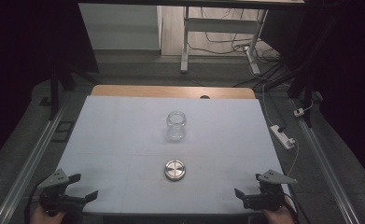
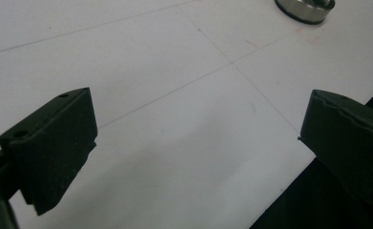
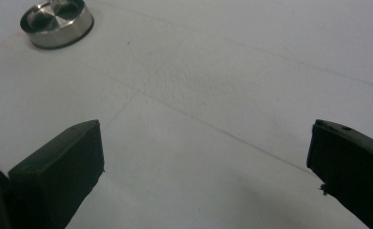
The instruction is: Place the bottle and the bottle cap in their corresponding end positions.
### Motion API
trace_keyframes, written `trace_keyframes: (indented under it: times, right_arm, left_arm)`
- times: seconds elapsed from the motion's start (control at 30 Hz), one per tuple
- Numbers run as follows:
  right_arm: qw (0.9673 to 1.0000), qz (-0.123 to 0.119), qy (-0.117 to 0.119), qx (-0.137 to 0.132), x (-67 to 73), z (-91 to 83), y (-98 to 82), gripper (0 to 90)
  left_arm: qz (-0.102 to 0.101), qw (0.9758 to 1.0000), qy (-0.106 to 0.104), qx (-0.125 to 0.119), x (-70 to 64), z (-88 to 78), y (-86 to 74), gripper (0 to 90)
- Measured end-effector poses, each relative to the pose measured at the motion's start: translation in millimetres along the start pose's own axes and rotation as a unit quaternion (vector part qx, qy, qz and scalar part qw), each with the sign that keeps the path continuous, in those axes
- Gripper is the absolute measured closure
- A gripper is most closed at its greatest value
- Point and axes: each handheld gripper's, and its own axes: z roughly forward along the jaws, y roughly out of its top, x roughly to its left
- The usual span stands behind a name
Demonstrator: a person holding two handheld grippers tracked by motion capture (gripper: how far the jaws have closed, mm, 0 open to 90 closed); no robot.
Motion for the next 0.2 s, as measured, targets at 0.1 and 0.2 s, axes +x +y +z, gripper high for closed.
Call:
trace_keyframes:
  times: [0.1,0.2]
  right_arm:
    - [1.0,0.001,0.005,0.0,-0.8,-1.0,-1.0,0.0]
    - [1.0,0.001,0.004,0.002,-1.4,-0.5,-1.1,0.0]
  left_arm:
    - [-0.001,1.0,-0.001,0.006,0.2,0.7,0.0,0.0]
    - [0.0,0.9999,-0.001,0.013,0.0,2.7,1.5,0.0]
